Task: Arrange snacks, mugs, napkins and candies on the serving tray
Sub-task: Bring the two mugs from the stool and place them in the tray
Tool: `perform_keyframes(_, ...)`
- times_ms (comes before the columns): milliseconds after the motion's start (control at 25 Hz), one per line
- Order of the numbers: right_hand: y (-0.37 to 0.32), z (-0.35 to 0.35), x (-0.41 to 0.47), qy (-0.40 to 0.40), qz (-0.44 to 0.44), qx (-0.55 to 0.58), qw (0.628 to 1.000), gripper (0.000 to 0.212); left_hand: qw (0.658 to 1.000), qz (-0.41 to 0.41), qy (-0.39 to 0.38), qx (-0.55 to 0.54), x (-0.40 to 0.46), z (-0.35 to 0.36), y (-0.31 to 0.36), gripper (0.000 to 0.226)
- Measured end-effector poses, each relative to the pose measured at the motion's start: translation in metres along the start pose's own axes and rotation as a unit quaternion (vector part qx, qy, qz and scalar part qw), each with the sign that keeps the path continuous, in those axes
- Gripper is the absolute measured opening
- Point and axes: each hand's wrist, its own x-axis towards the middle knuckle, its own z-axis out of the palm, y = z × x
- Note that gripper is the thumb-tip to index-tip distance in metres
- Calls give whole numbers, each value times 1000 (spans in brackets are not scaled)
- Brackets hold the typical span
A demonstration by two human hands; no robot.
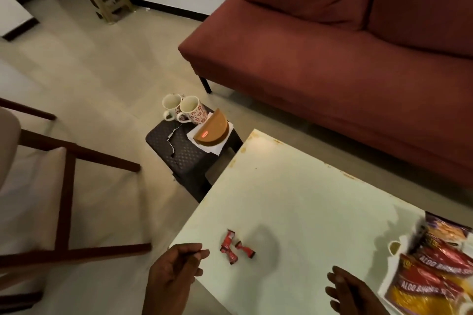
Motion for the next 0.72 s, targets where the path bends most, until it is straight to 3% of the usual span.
perform_keyframes(120,-5,34,-2,35,-53,-16,998,18,999,-25,15,-16,10,-9,-12,21)
perform_keyframes(280,-23,85,-7,-2,-65,-35,997,19,999,-28,23,-6,40,-27,-6,21)
perform_keyframes(480,-39,199,11,-30,-78,-70,994,27,999,-11,32,22,158,-66,-6,26)
perform_keyframes(720,-88,380,38,-80,-123,-125,981,20,998,43,26,26,316,-114,25,14)
